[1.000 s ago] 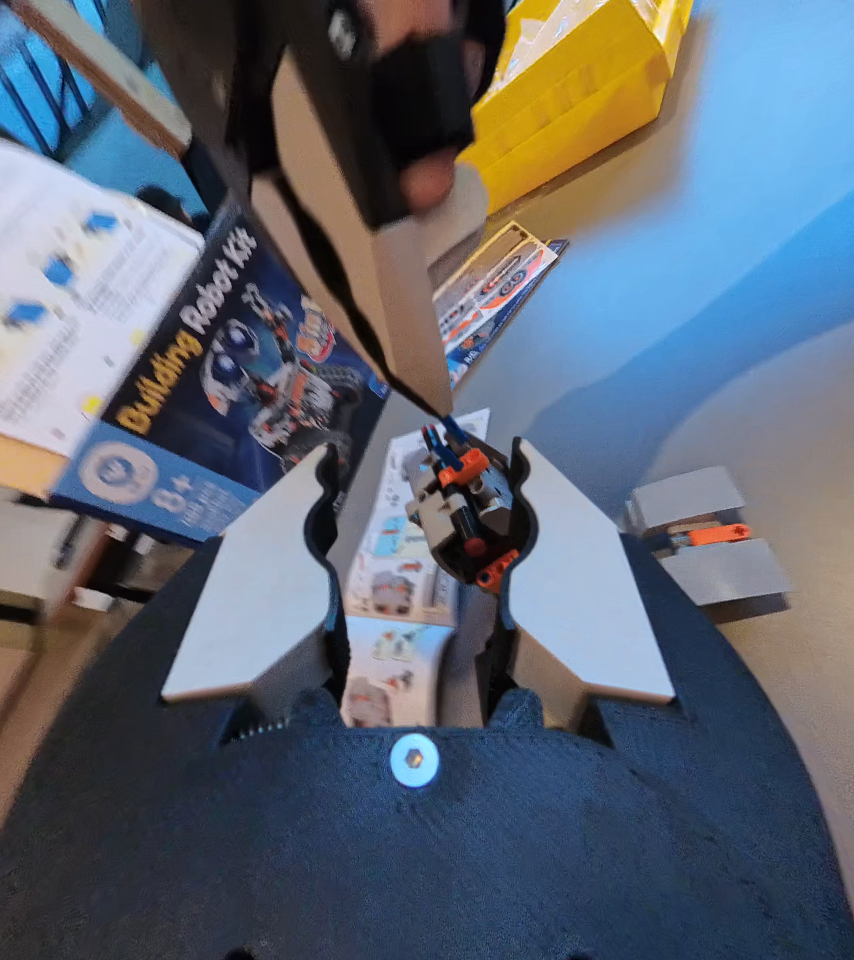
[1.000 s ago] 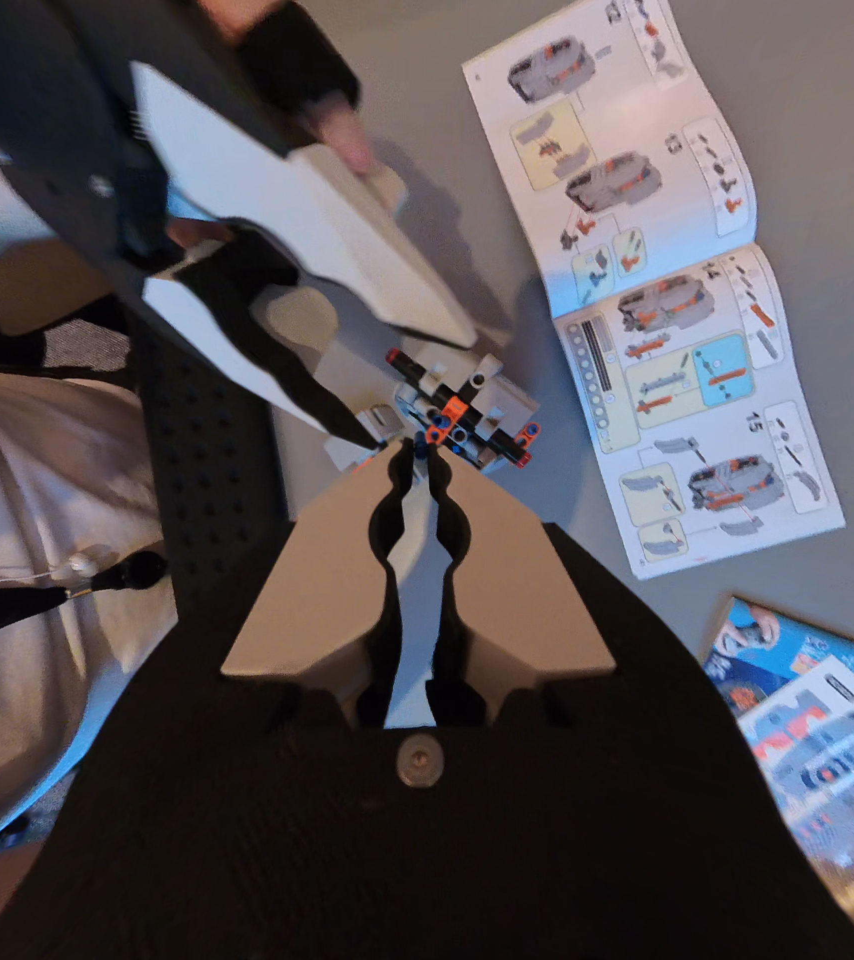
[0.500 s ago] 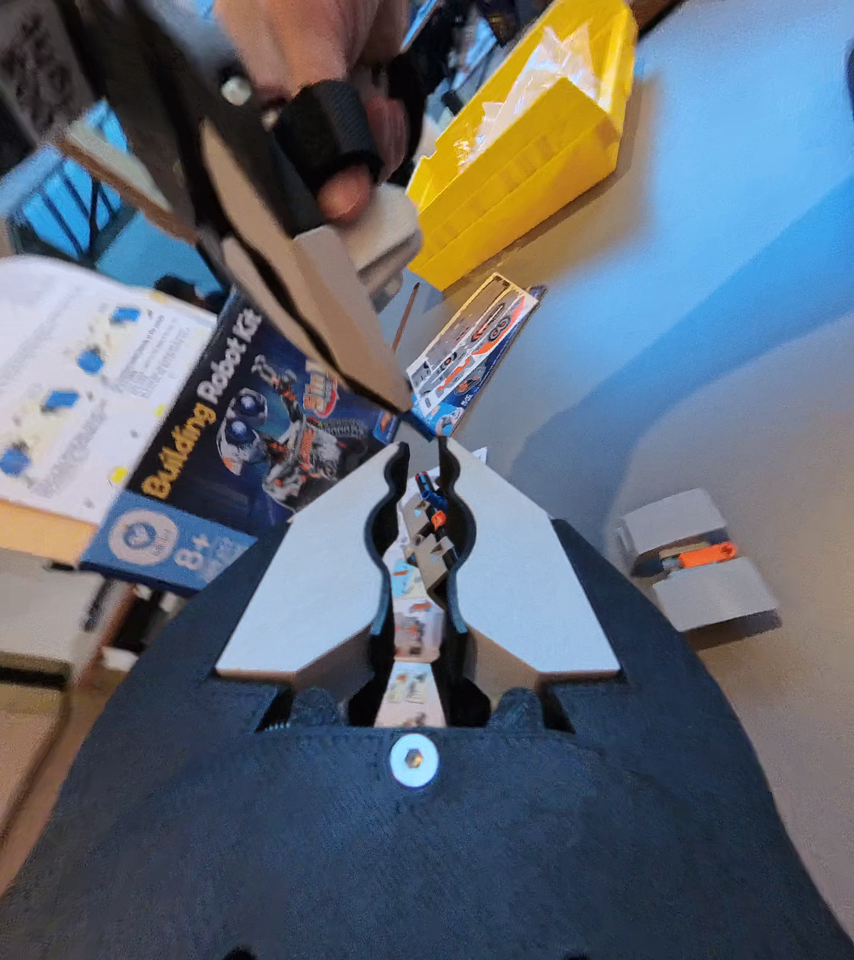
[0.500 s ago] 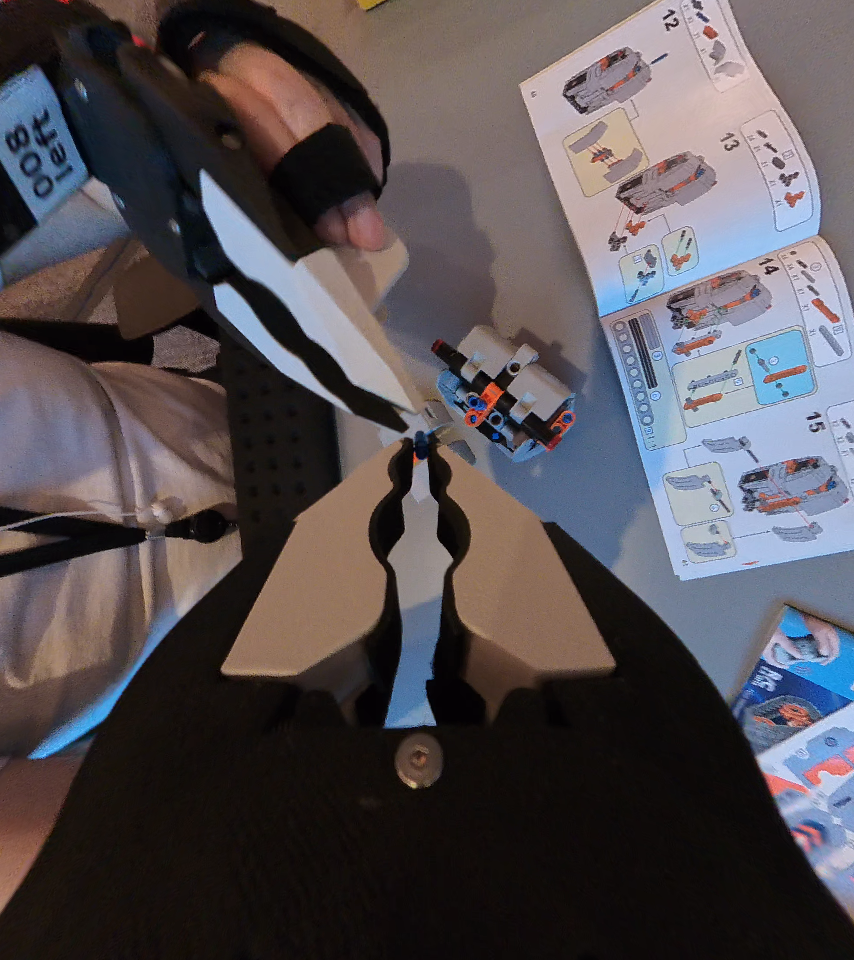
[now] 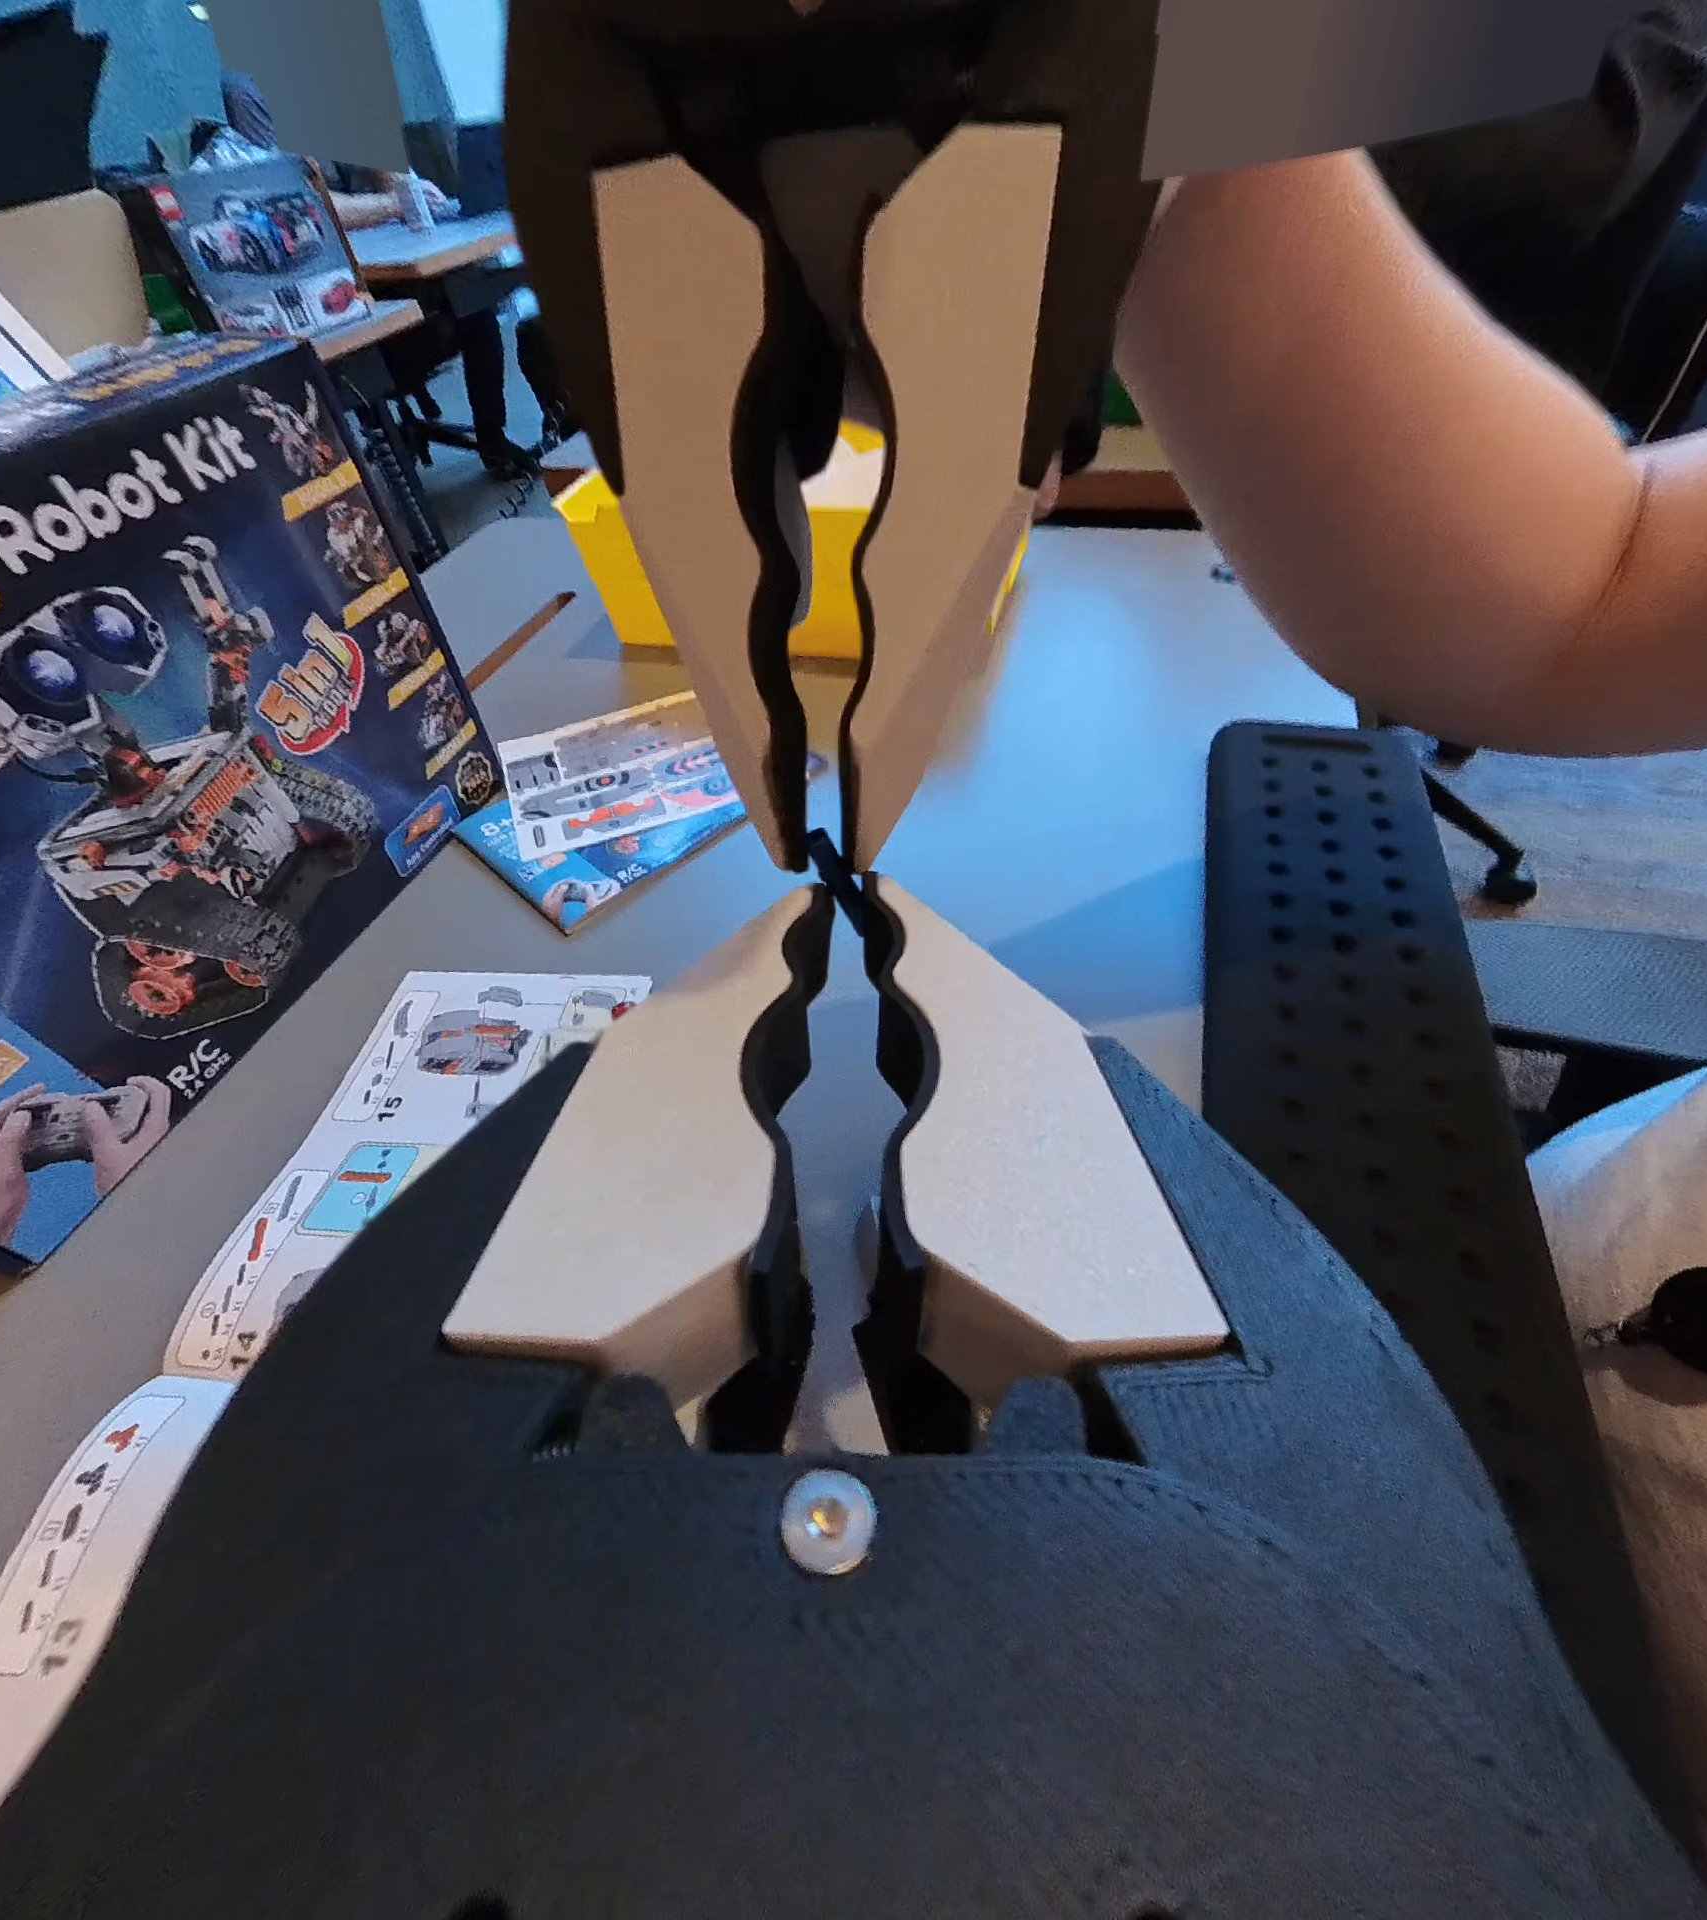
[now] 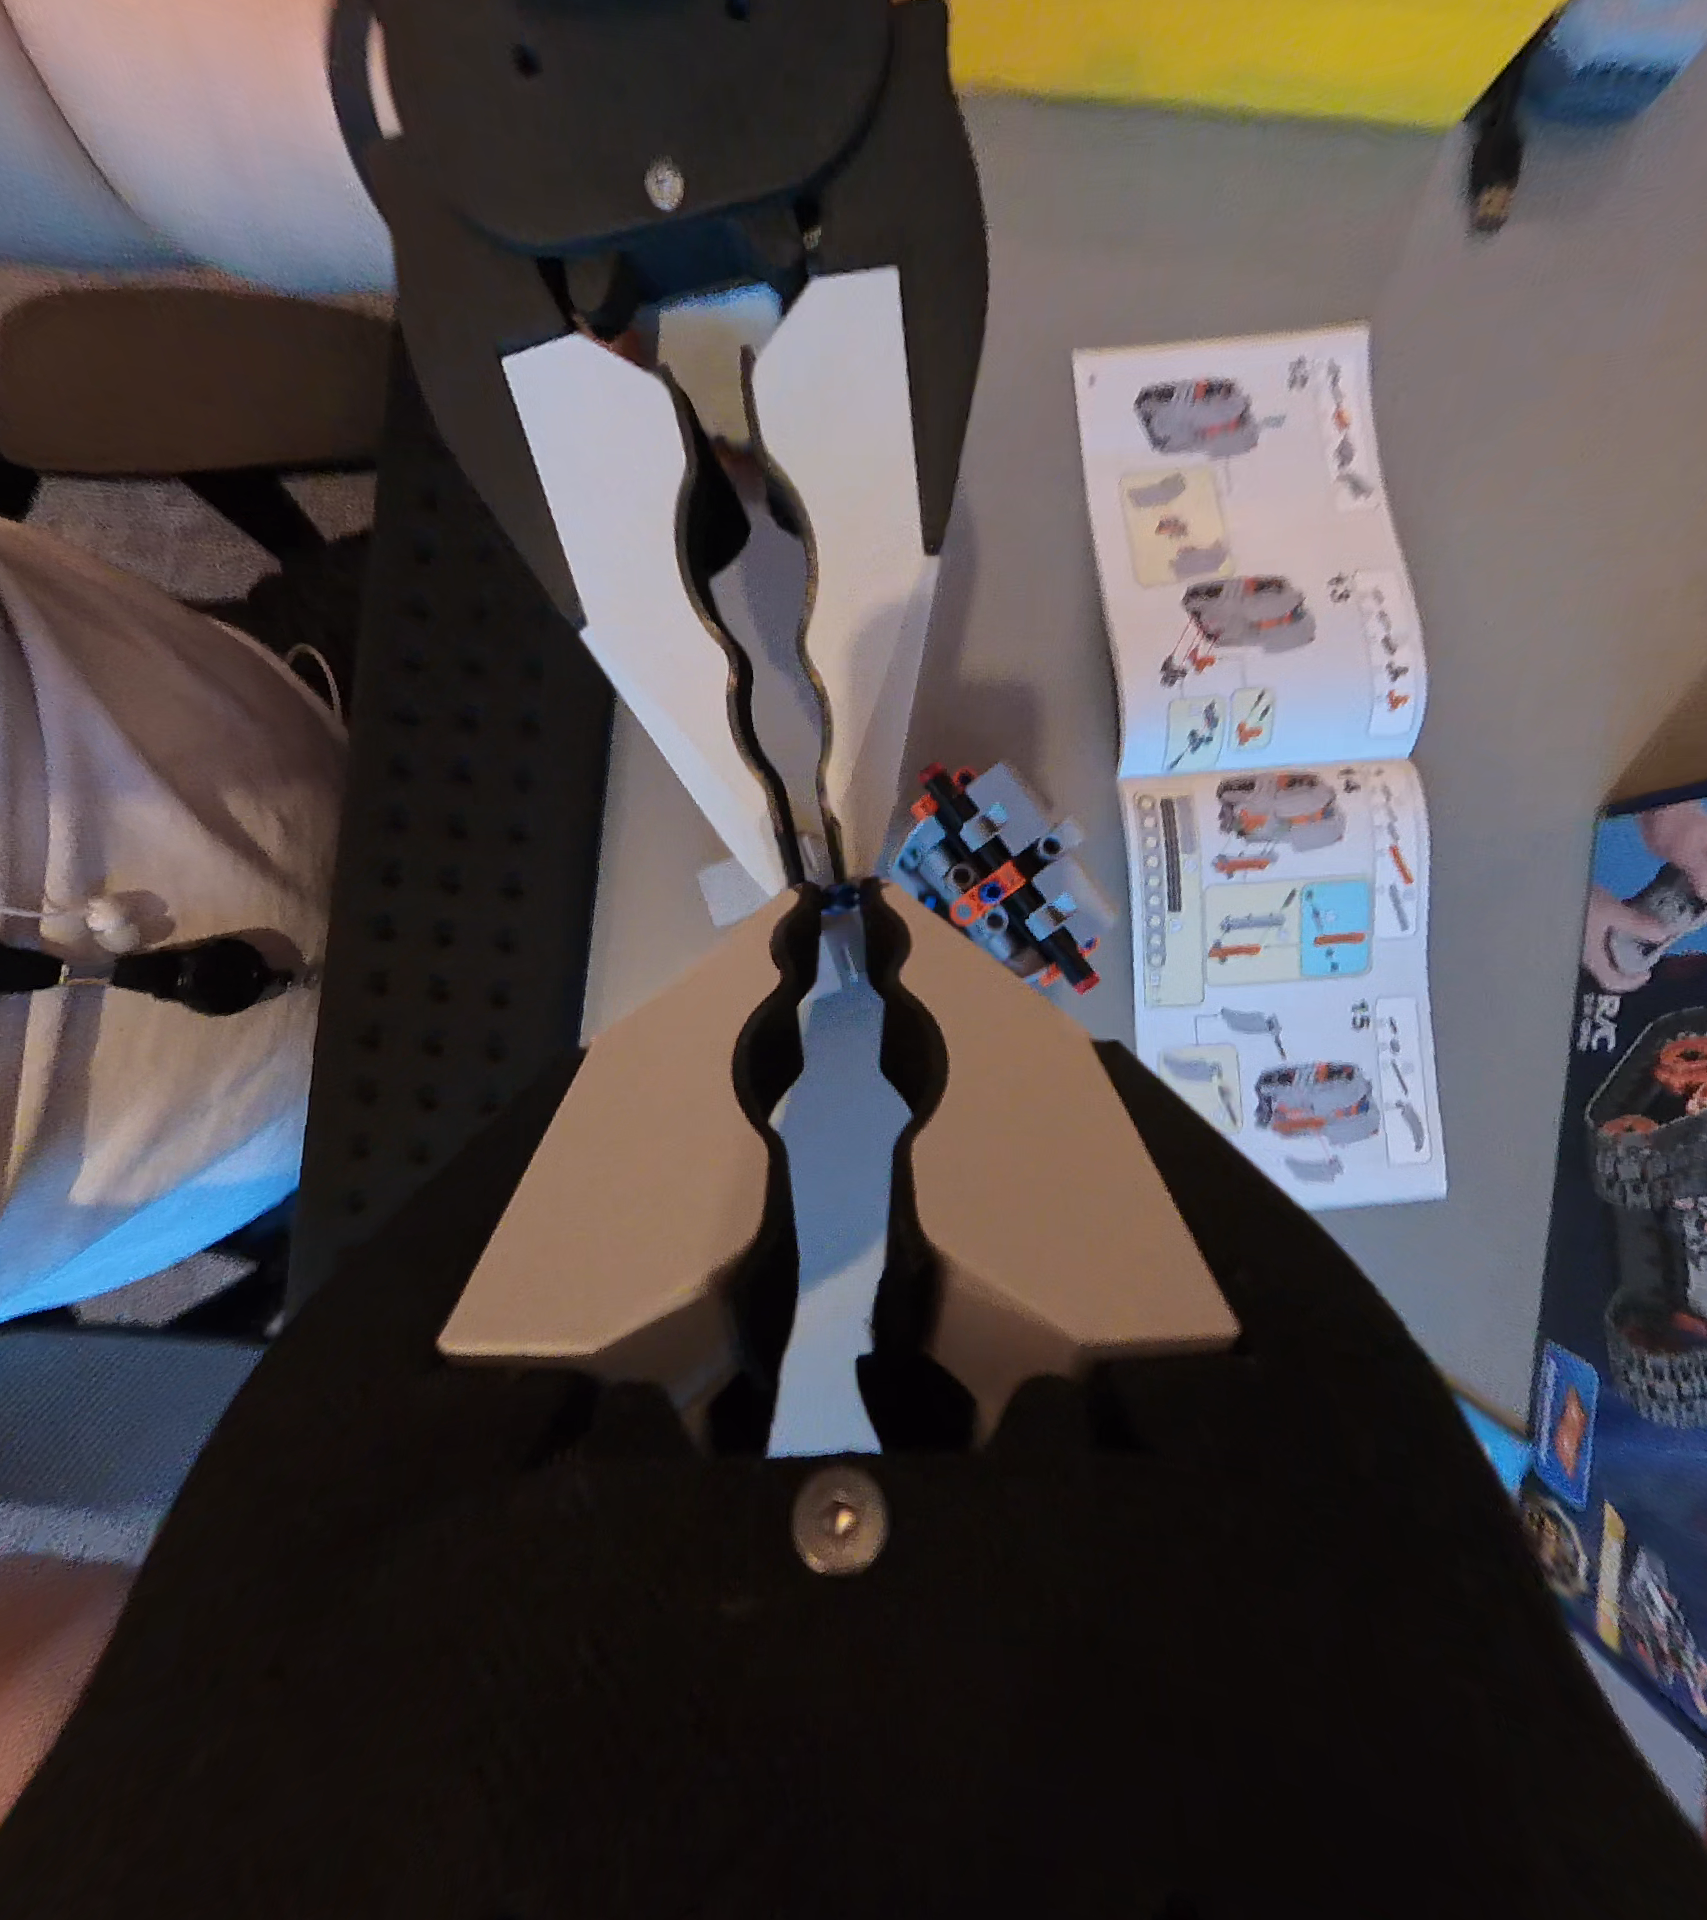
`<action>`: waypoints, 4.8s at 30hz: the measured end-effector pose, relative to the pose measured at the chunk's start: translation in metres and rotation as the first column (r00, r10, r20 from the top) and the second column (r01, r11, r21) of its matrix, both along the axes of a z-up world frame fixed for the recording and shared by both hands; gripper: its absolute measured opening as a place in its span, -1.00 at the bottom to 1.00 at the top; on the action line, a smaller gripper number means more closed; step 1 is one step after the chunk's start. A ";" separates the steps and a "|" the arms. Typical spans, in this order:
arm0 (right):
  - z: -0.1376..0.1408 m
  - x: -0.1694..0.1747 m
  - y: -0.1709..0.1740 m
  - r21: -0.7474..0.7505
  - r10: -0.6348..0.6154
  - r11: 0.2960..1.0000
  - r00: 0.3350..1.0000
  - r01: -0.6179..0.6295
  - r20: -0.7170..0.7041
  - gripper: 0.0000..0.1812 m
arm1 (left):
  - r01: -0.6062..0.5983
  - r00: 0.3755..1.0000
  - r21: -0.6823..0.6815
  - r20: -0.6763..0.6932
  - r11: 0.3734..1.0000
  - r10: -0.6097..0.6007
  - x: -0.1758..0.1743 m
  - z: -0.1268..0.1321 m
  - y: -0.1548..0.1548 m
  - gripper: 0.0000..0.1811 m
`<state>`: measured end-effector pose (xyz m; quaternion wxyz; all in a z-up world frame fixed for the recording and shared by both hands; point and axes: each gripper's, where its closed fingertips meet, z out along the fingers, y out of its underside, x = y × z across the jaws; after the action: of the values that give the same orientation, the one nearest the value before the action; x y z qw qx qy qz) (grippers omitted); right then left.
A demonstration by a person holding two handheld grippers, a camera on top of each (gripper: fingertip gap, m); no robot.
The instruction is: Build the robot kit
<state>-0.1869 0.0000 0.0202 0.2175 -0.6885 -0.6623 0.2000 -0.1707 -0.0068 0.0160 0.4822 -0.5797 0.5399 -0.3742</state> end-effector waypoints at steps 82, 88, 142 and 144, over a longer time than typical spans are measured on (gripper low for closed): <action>-0.093 0.008 0.061 0.170 0.002 0.978 0.806 0.122 -0.591 -0.11 | -0.118 0.927 -0.292 0.310 0.949 0.211 -0.030 -0.002 0.007 -0.98; -0.104 -0.006 0.062 0.032 -0.048 0.996 0.792 0.085 -0.609 -0.47 | -0.150 0.917 -0.313 0.310 0.938 0.250 -0.027 -0.014 0.013 -0.99; -0.062 -0.051 0.019 0.918 0.582 0.385 0.796 -0.093 -0.163 -0.23 | -0.677 0.702 -0.094 0.214 0.730 0.679 -0.053 -0.034 0.028 -1.00; -0.057 -0.046 0.021 0.914 0.580 0.395 0.796 -0.091 -0.172 -0.24 | -0.676 0.705 -0.092 0.211 0.731 0.677 -0.051 -0.035 0.029 -1.00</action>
<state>-0.2325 0.0205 -0.0368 0.6415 -0.2530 -0.7234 0.0345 -0.2217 0.0219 -0.0191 0.6425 -0.6916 0.2289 -0.2378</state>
